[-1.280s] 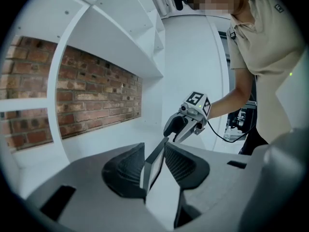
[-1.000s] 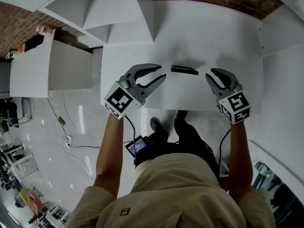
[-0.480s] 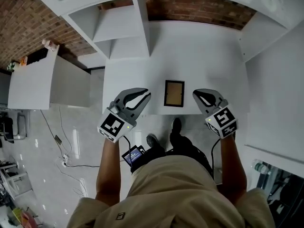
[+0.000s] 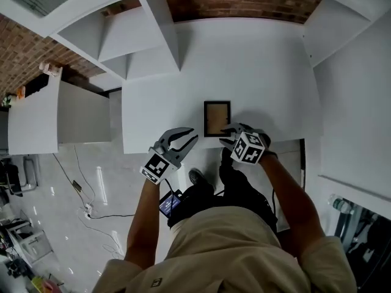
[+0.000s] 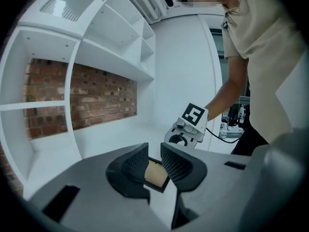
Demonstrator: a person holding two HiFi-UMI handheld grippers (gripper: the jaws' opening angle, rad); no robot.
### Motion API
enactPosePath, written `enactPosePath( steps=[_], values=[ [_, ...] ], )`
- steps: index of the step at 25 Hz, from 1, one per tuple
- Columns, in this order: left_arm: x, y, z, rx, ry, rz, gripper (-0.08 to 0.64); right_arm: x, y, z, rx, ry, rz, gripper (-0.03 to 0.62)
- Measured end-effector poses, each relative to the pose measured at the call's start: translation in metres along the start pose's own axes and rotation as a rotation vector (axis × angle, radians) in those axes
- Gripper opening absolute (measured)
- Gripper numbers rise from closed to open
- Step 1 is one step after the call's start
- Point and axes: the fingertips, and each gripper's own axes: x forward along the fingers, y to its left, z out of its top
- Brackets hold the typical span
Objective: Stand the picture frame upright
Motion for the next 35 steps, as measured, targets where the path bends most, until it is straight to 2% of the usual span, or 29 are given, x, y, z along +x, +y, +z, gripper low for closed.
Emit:
enactPosePath(
  steps=[4, 7, 8, 9, 13, 17, 19, 28, 32, 35],
  values=[
    [0.021, 0.015, -0.031, -0.032, 0.021, -0.005, 0.063, 0.031, -0.008, -0.039, -0.052, 0.08, 0.048, 0.112],
    [0.031, 0.024, -0.042, -0.061, 0.025, 0.0, 0.064, 0.036, -0.007, -0.048, -0.093, 0.087, 0.06, 0.095],
    [0.033, 0.026, -0.042, -0.066, 0.026, -0.001, 0.063, 0.036, -0.006, -0.047, -0.098, 0.085, 0.07, 0.047],
    [0.035, 0.028, -0.042, -0.068, 0.026, -0.004, 0.064, 0.036, -0.005, -0.046, -0.091, 0.08, 0.086, 0.04],
    [0.048, 0.035, -0.033, -0.043, 0.031, -0.036, 0.064, 0.019, -0.013, -0.024, 0.025, 0.0, 0.162, 0.038],
    [0.059, 0.039, -0.021, 0.013, 0.05, -0.089, 0.064, -0.013, -0.038, 0.007, 0.231, -0.149, 0.232, 0.04],
    [0.064, 0.043, -0.019, 0.042, 0.066, -0.104, 0.064, -0.027, -0.054, 0.018, 0.294, -0.201, 0.264, 0.04],
    [0.085, 0.087, 0.001, 0.079, 0.052, -0.08, 0.116, -0.065, -0.128, 0.043, 0.477, -0.324, 0.422, 0.035],
    [0.103, 0.107, 0.003, 0.088, 0.055, -0.079, 0.127, -0.073, -0.165, 0.044, 0.541, -0.375, 0.432, 0.01],
    [0.12, 0.12, 0.007, 0.08, 0.046, -0.085, 0.129, -0.075, -0.188, 0.043, 0.546, -0.404, 0.42, 0.005]
  ],
)
